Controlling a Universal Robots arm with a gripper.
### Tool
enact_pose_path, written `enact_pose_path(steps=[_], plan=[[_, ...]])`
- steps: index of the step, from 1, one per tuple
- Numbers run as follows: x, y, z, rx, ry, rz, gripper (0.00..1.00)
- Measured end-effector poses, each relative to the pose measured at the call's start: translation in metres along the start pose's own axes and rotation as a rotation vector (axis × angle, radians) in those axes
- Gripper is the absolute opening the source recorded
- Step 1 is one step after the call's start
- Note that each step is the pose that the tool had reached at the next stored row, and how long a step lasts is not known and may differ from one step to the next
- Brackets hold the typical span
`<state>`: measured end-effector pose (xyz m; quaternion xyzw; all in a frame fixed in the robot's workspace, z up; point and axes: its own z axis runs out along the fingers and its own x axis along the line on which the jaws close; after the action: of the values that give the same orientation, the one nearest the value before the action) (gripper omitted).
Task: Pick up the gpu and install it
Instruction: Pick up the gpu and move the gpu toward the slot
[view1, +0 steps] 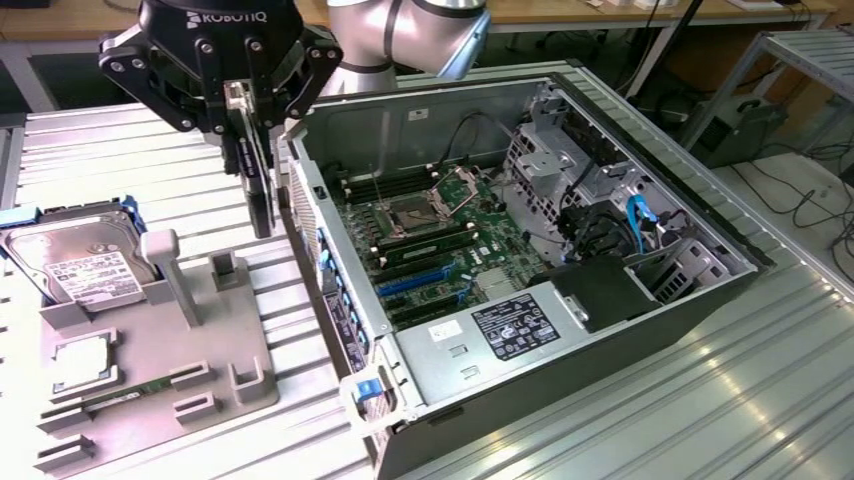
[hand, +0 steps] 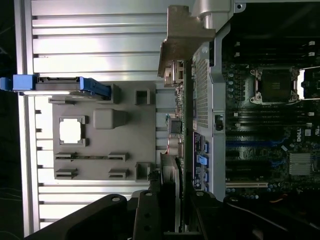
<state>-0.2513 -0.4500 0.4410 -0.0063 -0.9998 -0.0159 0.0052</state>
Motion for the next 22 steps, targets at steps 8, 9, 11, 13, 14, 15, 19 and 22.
enact_pose_path(steps=[8,9,11,13,14,15,19,22], plan=[[-0.011,0.0001,0.0002,0.0000,0.0000,0.000,0.27],[-0.012,0.0002,0.0002,0.0000,0.0000,0.000,0.27],[-0.015,0.0002,0.0004,0.0003,0.0001,0.000,0.27],[-0.016,0.0002,0.0006,0.0003,0.0000,0.000,0.27],[-0.017,0.0002,0.0007,0.0003,0.0000,0.000,0.27],[-0.017,0.0002,0.0007,0.0003,0.0000,0.000,0.27],[-0.020,0.0002,0.0010,0.0003,0.0000,0.000,0.27],[-0.023,0.0002,0.0012,0.0003,0.0000,0.000,0.27]])
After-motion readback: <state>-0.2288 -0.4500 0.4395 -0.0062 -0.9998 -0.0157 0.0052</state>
